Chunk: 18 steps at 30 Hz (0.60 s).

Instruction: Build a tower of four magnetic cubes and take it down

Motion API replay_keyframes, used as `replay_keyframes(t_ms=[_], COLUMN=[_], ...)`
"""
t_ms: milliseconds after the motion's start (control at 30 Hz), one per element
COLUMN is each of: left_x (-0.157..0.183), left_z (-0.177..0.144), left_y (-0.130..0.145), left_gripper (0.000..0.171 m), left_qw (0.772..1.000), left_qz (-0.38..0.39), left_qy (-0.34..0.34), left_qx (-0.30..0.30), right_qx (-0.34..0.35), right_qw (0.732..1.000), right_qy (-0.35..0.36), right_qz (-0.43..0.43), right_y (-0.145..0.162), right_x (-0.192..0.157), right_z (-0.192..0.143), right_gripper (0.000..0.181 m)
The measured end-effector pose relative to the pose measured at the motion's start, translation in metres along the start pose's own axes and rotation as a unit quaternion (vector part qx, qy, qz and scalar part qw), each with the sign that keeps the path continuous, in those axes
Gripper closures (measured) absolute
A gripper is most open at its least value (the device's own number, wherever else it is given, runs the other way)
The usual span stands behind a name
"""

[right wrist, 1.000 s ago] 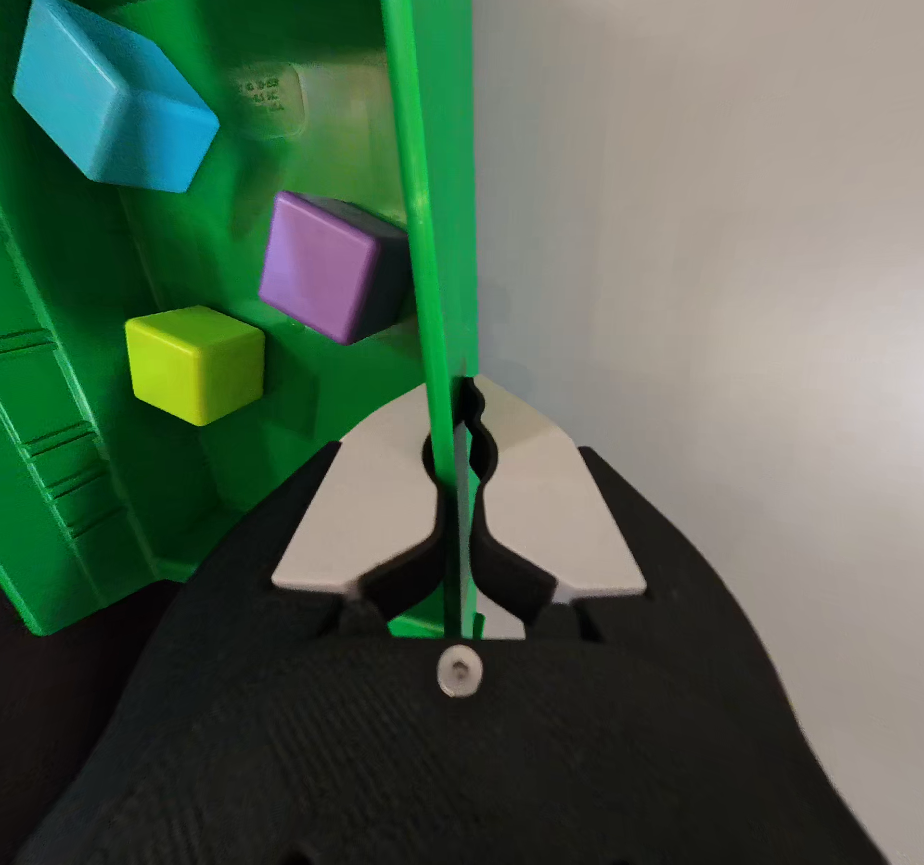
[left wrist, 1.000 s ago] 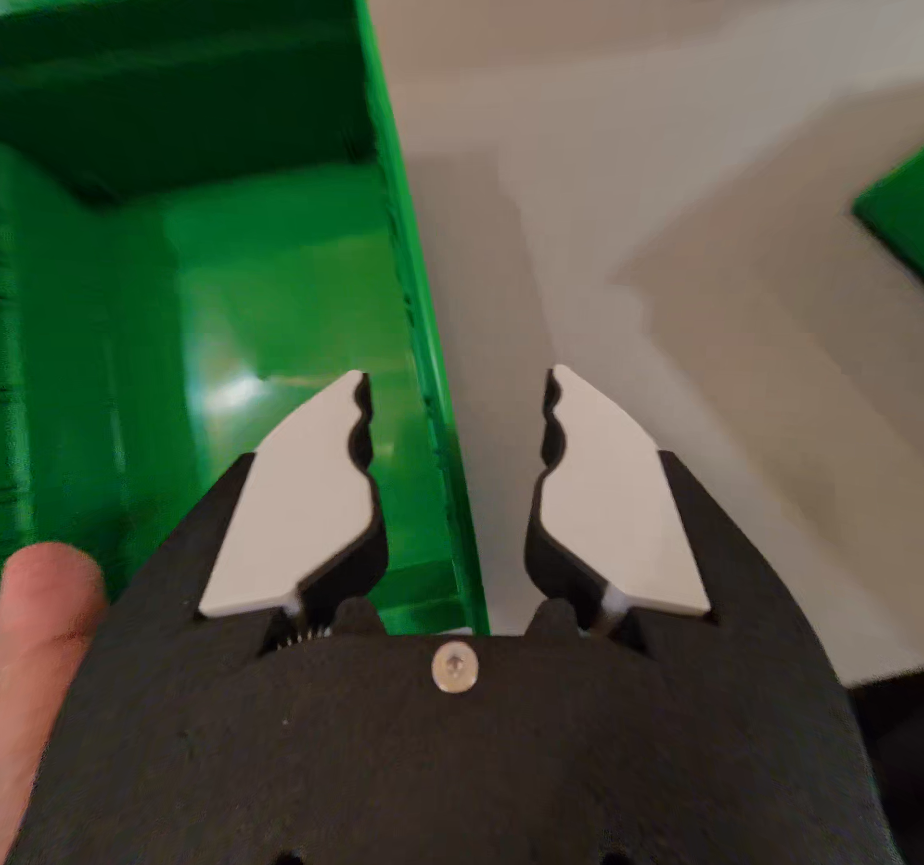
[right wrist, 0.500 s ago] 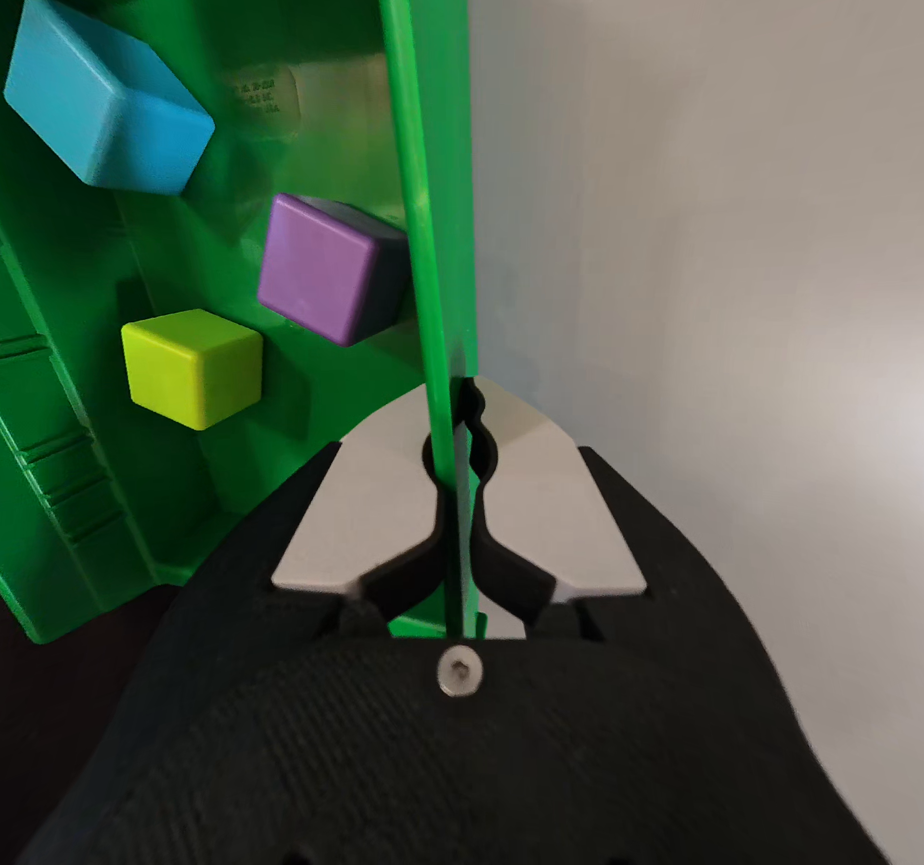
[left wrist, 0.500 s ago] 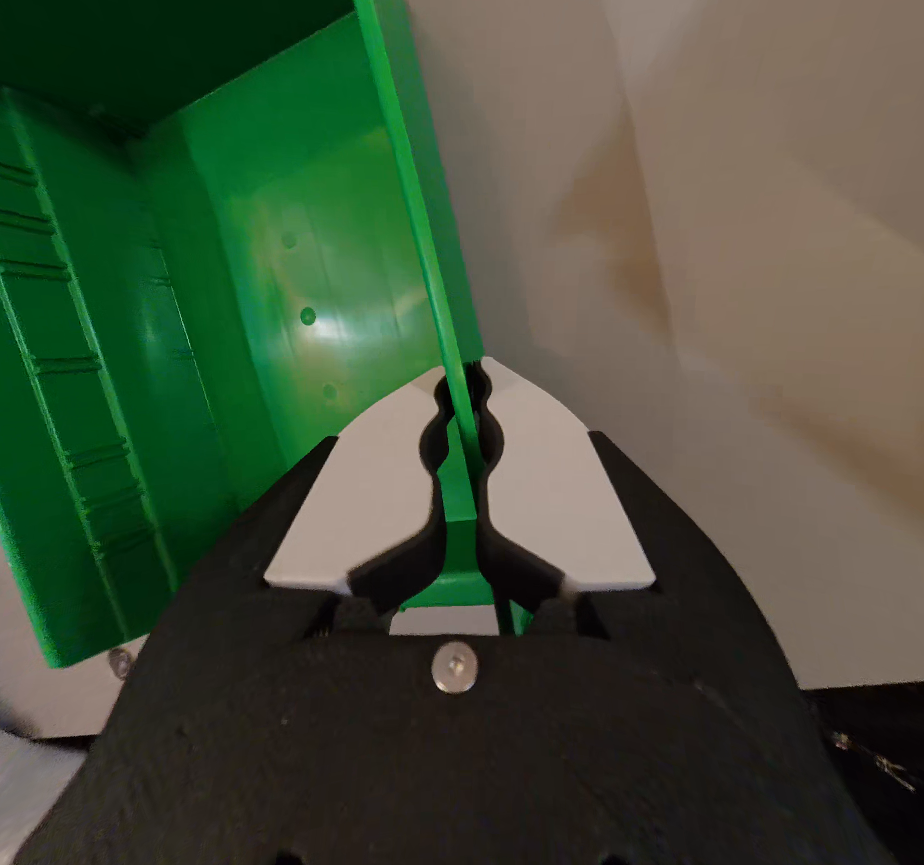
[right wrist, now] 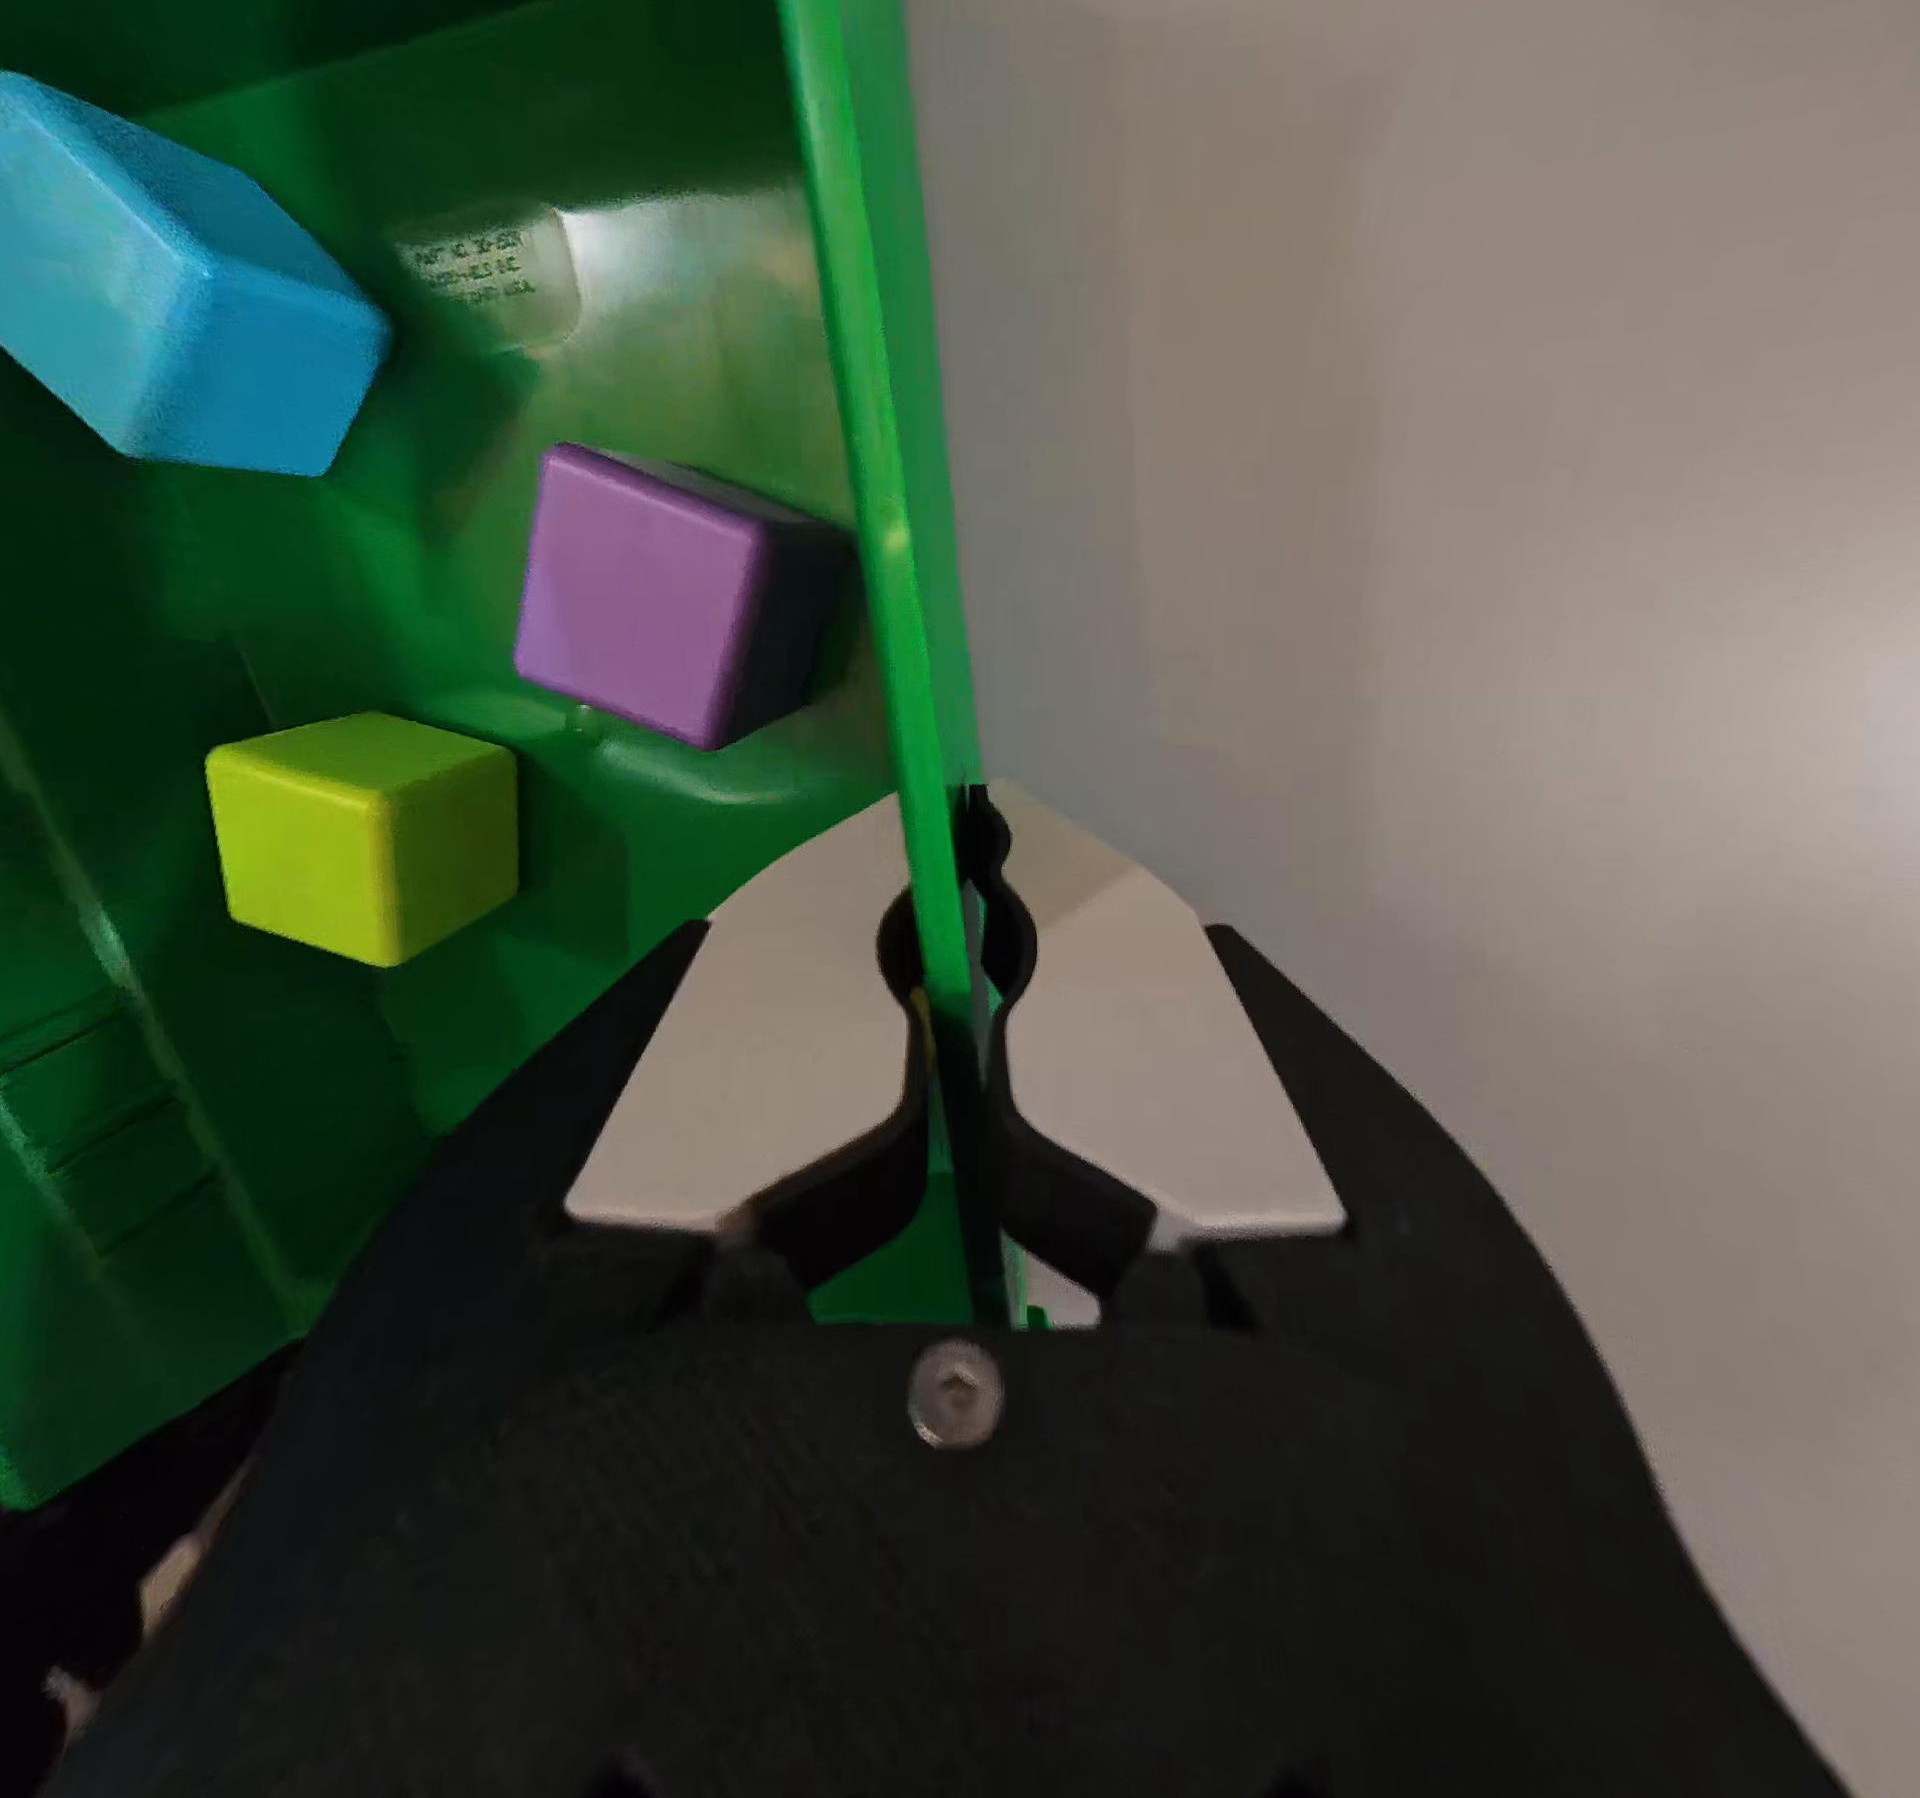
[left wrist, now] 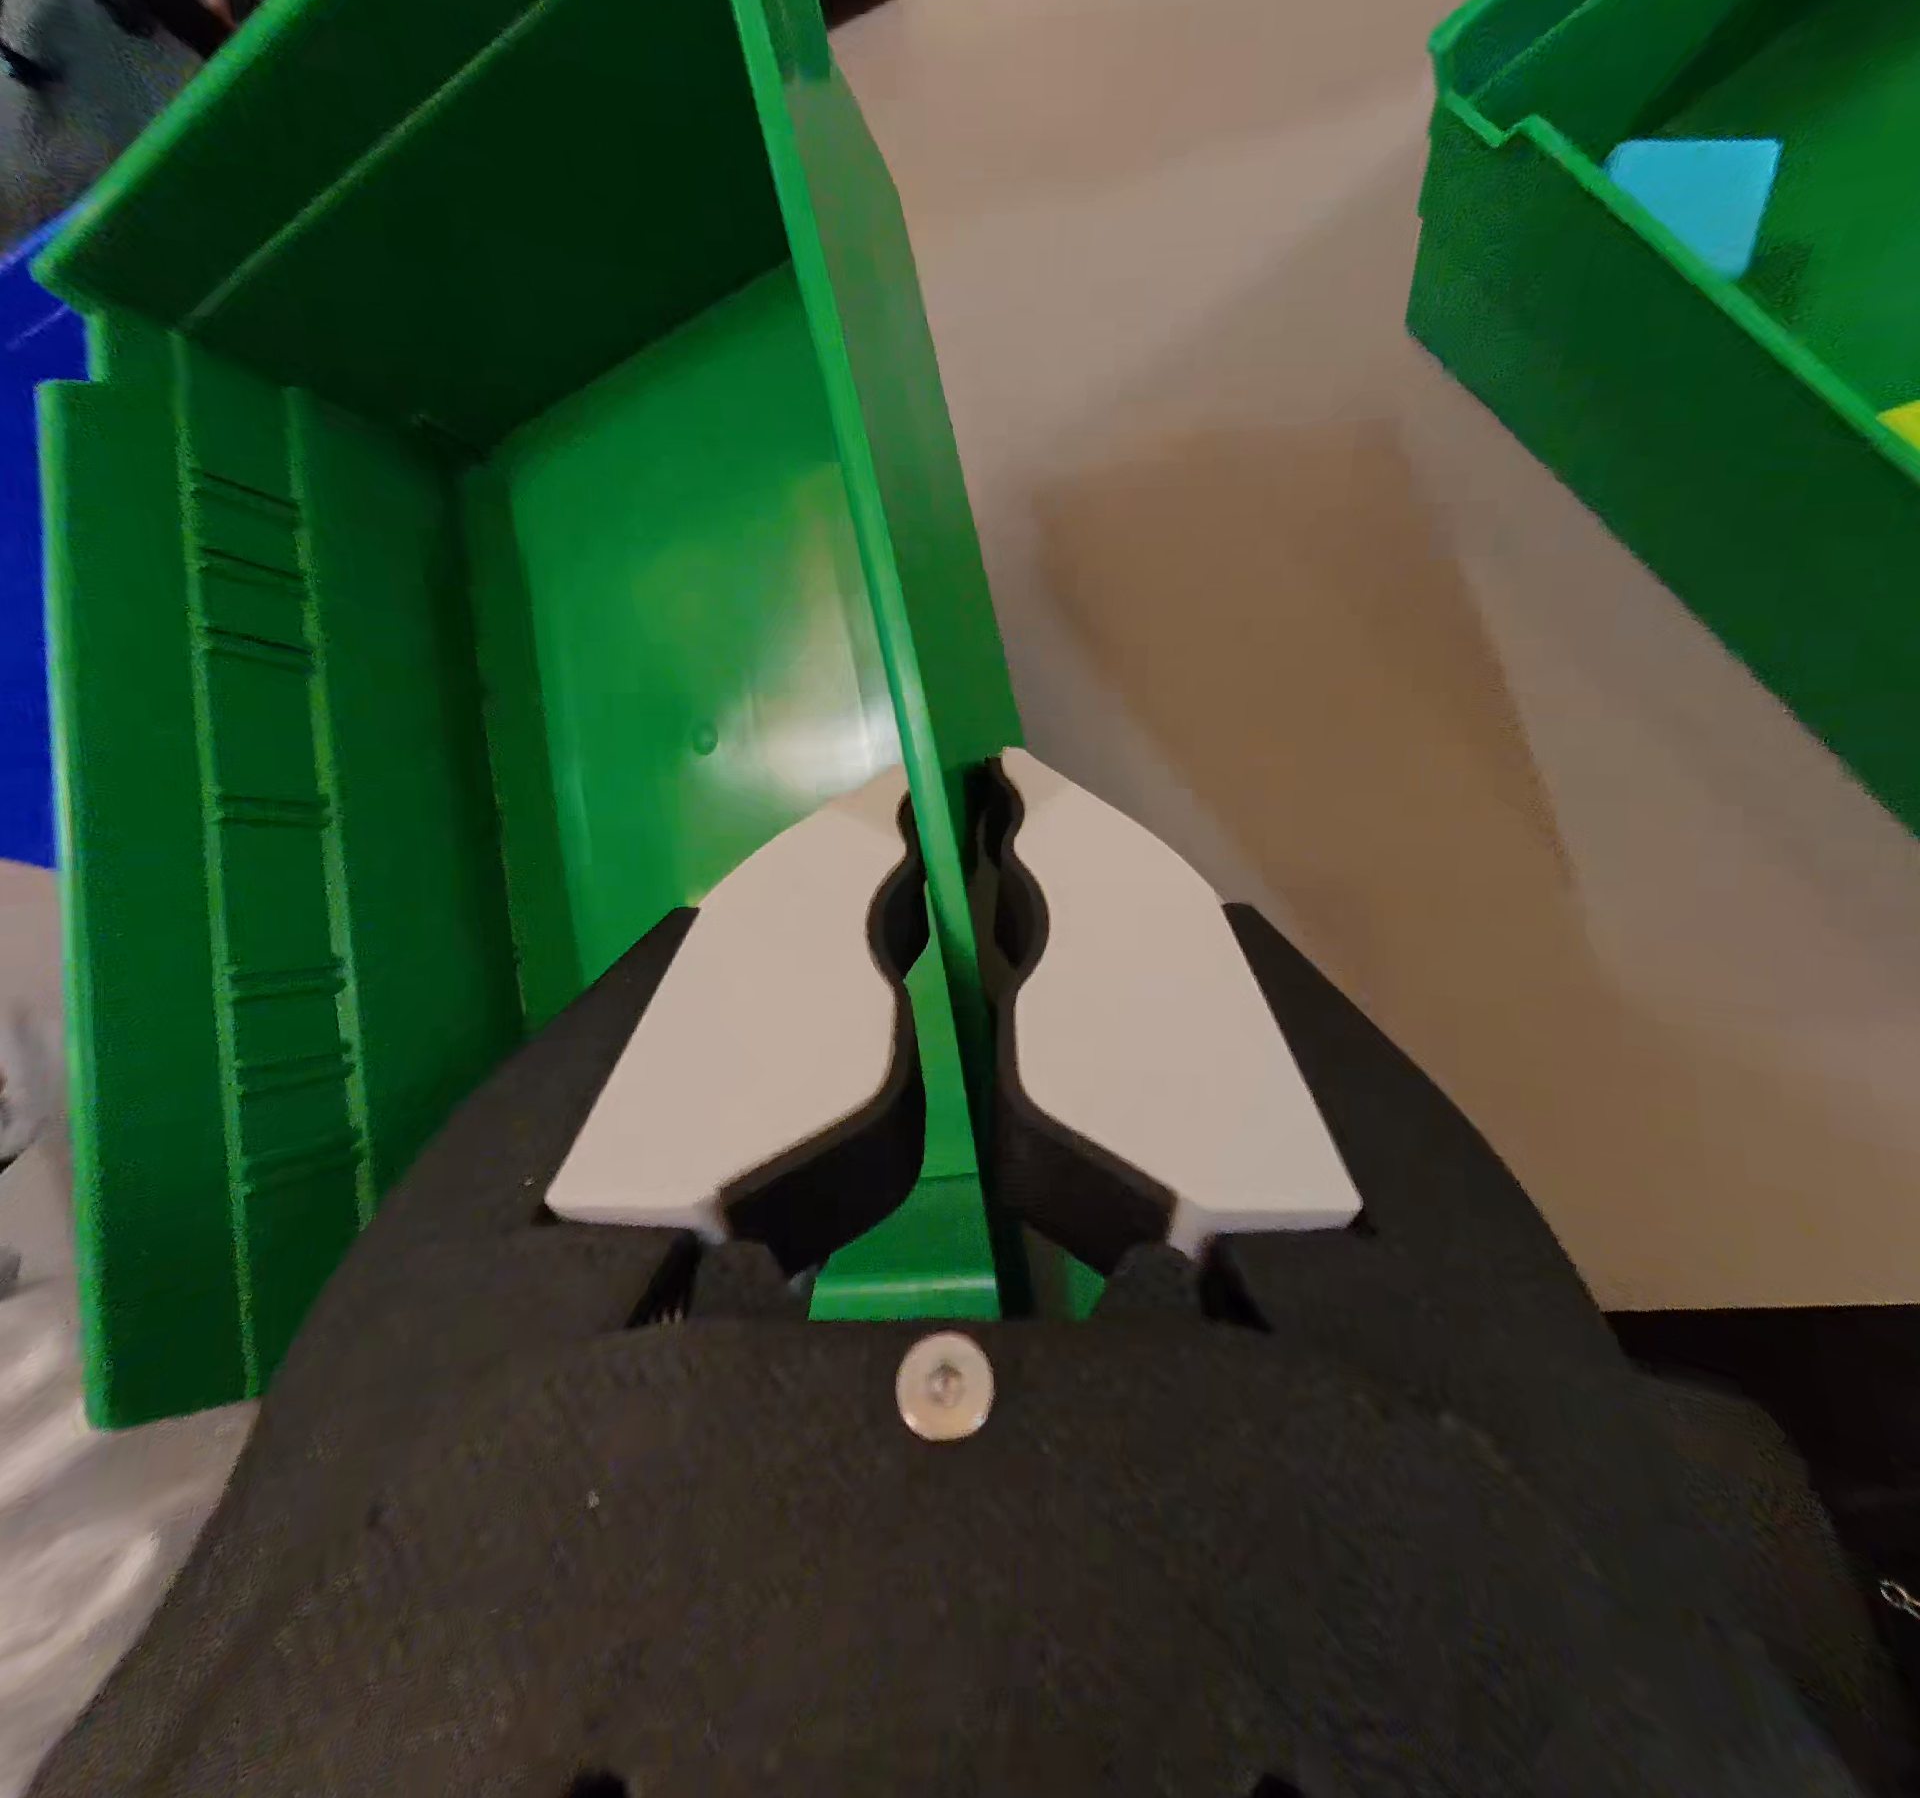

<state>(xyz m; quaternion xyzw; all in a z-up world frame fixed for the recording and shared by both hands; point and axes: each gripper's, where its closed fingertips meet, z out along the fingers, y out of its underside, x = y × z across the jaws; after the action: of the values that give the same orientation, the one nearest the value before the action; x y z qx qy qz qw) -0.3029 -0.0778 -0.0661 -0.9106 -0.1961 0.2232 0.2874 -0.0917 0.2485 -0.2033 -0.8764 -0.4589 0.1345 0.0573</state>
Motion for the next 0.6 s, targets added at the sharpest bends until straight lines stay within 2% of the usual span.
replay_keyframes(t_ms=[100,267,433,600], left_x=[-0.022,-0.047,-0.067,-0.075], left_z=[-0.018,-0.031,-0.037,-0.037], left_y=[0.004,0.015,0.029,0.035], left_gripper=[0.161,0.161,0.161,0.16], left_qw=[0.999,0.997,0.994,0.993], left_qz=[-0.024,-0.065,-0.102,-0.108], left_qy=[-0.026,-0.027,-0.031,-0.04], left_qx=[0.018,0.032,0.03,0.029], right_qx=[0.013,0.032,0.013,-0.004], right_qw=[0.999,0.999,0.998,0.989], right_qy=[0.026,0.015,-0.054,-0.08], right_qz=[0.017,0.03,-0.042,-0.124], right_y=[-0.008,-0.025,-0.03,-0.023], right_x=[-0.032,-0.097,-0.172,-0.19], right_z=[0.008,0.023,0.034,0.032], right_gripper=[0.176,0.171,0.139,0.131])
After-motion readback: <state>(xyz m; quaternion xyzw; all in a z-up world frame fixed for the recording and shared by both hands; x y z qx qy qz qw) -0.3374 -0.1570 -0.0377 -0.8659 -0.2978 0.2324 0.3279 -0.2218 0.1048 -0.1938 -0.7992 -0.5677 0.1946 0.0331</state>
